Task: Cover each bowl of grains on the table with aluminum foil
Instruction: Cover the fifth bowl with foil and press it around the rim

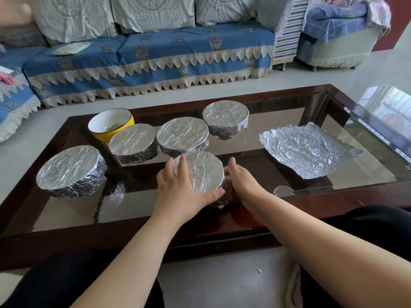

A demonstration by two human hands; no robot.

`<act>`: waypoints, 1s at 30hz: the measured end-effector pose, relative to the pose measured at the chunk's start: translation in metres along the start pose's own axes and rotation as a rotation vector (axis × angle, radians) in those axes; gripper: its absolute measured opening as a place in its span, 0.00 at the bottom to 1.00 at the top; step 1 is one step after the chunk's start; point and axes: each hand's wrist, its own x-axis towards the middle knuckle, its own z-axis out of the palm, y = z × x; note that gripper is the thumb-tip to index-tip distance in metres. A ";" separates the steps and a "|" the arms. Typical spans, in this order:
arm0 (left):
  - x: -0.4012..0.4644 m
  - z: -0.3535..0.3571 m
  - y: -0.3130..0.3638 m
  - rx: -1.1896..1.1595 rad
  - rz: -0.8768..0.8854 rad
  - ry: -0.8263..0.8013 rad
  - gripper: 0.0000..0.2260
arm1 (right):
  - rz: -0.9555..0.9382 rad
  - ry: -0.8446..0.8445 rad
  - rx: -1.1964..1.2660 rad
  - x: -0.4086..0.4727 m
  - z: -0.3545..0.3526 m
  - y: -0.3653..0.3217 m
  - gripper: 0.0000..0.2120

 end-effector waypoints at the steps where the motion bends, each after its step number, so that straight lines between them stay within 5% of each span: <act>1: 0.000 -0.001 0.001 0.004 -0.013 -0.014 0.58 | -0.026 -0.023 -0.007 -0.001 -0.001 0.001 0.28; 6: 0.002 -0.012 -0.005 0.094 -0.007 -0.126 0.61 | -0.100 -0.101 -0.053 -0.010 -0.012 0.000 0.41; 9: 0.002 -0.016 -0.008 0.156 0.002 -0.105 0.63 | -0.174 -0.201 -0.093 -0.021 -0.019 0.000 0.30; 12: 0.000 -0.011 -0.004 0.189 0.011 -0.038 0.63 | -0.268 -0.116 -0.109 -0.032 -0.015 0.007 0.18; 20: -0.004 0.001 -0.005 0.070 0.028 0.048 0.61 | -0.353 0.097 -0.252 -0.040 0.003 0.030 0.09; 30: 0.000 0.008 -0.004 0.022 0.008 0.120 0.54 | -0.268 0.231 -0.200 -0.035 0.014 0.021 0.17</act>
